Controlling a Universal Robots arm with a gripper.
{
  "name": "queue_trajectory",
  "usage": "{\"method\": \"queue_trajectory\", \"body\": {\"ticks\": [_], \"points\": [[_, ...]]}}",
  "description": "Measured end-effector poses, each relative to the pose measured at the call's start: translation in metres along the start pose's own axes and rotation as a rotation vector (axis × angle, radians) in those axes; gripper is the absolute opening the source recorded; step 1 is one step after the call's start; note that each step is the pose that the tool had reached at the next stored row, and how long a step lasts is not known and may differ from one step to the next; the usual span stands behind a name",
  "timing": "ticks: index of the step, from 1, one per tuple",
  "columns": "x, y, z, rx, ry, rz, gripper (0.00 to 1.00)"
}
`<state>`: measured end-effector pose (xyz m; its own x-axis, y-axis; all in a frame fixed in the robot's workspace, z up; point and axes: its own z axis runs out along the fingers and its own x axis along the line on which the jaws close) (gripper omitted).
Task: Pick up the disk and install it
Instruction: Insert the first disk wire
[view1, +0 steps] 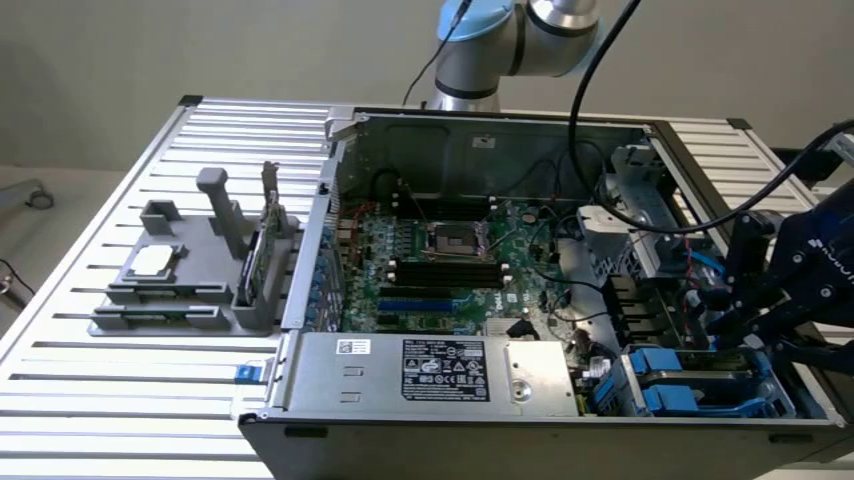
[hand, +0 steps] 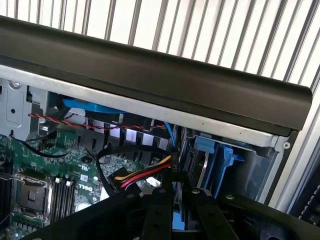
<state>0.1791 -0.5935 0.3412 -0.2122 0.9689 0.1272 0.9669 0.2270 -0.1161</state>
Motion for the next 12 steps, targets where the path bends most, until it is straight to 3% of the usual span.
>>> {"method": "queue_trajectory", "body": {"ticks": [5,6,8,12], "points": [[0.0,-0.0007,0.0002,0.0051,-0.0002,0.012,0.16],[0.0001,-0.001,0.0002,0.0057,-0.003,0.015,0.16],[0.0002,-0.0014,0.0003,0.0086,-0.0174,0.019,0.16],[0.0003,-0.0018,0.0005,0.0117,-0.0293,0.022,0.16]]}}
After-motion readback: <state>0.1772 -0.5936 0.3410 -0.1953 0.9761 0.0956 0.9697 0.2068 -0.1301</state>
